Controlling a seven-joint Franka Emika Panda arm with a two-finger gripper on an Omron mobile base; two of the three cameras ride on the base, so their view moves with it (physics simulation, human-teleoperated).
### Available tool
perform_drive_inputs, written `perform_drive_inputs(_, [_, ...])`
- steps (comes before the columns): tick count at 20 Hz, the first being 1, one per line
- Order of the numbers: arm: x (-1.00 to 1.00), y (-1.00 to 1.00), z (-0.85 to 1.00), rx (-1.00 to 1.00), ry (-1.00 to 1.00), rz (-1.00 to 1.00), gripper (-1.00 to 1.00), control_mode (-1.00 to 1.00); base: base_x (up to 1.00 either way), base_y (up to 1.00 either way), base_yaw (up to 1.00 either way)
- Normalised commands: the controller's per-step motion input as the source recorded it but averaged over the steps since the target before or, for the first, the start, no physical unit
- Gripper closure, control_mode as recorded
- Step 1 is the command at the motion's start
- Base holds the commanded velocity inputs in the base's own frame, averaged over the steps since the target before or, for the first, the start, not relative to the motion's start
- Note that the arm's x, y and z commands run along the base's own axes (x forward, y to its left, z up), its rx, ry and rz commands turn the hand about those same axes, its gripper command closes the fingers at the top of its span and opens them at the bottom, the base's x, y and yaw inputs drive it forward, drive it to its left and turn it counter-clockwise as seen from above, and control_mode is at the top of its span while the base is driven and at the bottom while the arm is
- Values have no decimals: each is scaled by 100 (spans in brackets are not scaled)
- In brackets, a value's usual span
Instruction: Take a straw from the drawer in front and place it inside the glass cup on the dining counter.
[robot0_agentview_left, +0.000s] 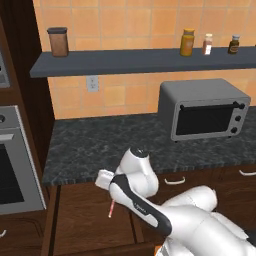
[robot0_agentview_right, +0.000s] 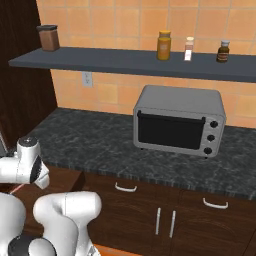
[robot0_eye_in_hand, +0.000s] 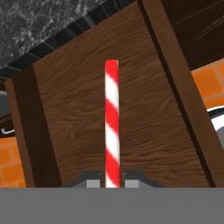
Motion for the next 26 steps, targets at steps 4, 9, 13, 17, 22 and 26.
perform_drive_inputs(4, [-46,-68,100,-1,-1,-38,100,-100,0,0,0])
perform_drive_inputs(9, [-26,-72,100,-5,-9,-36,100,-100,0,0,0])
perform_drive_inputs(13, [-3,-67,100,-1,-3,-32,100,-100,0,0,0])
perform_drive_inputs(17, [-34,-81,53,0,-5,-22,100,-100,0,0,0])
perform_drive_inputs(22, [-88,-63,-28,0,-31,-9,100,-100,0,0,0])
perform_drive_inputs(26, [-51,-43,-41,8,-47,-2,100,-100,0,0,0])
